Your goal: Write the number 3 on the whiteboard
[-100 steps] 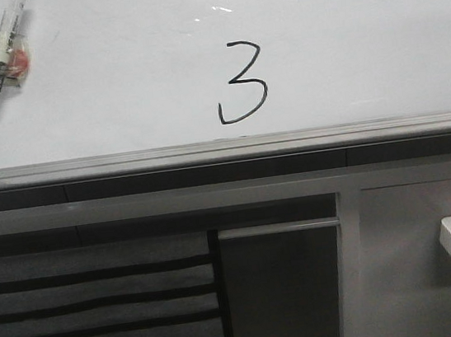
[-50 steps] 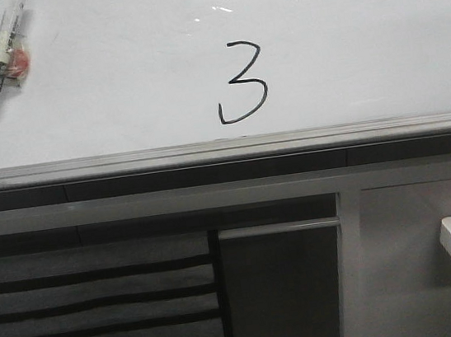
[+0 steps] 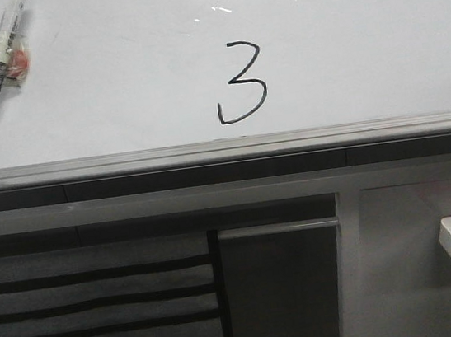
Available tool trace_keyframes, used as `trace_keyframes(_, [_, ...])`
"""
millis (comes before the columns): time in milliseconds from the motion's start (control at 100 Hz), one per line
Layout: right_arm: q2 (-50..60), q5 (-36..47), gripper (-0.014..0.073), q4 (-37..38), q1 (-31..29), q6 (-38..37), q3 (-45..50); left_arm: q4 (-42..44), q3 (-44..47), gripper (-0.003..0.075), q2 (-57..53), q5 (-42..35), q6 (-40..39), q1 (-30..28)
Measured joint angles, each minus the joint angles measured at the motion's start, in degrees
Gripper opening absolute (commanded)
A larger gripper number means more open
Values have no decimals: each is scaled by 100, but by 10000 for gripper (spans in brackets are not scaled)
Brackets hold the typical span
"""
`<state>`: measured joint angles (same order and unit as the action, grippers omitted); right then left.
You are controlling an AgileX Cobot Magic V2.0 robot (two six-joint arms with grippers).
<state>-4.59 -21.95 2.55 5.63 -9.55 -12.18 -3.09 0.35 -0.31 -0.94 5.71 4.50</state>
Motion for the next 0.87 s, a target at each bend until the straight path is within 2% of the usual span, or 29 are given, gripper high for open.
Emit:
trace_keyframes(180, [463, 1151, -74, -30, -118, 0, 1178, 0, 0, -18, 0, 0, 0, 0])
trace_keyframes(340, [505, 1603, -74, -39, -140, 0, 1320, 0, 0, -18, 0, 0, 0, 0])
trace_keyframes(870, [505, 1684, -74, -43, -144, -8, 1320, 0, 0, -18, 0, 0, 0, 0])
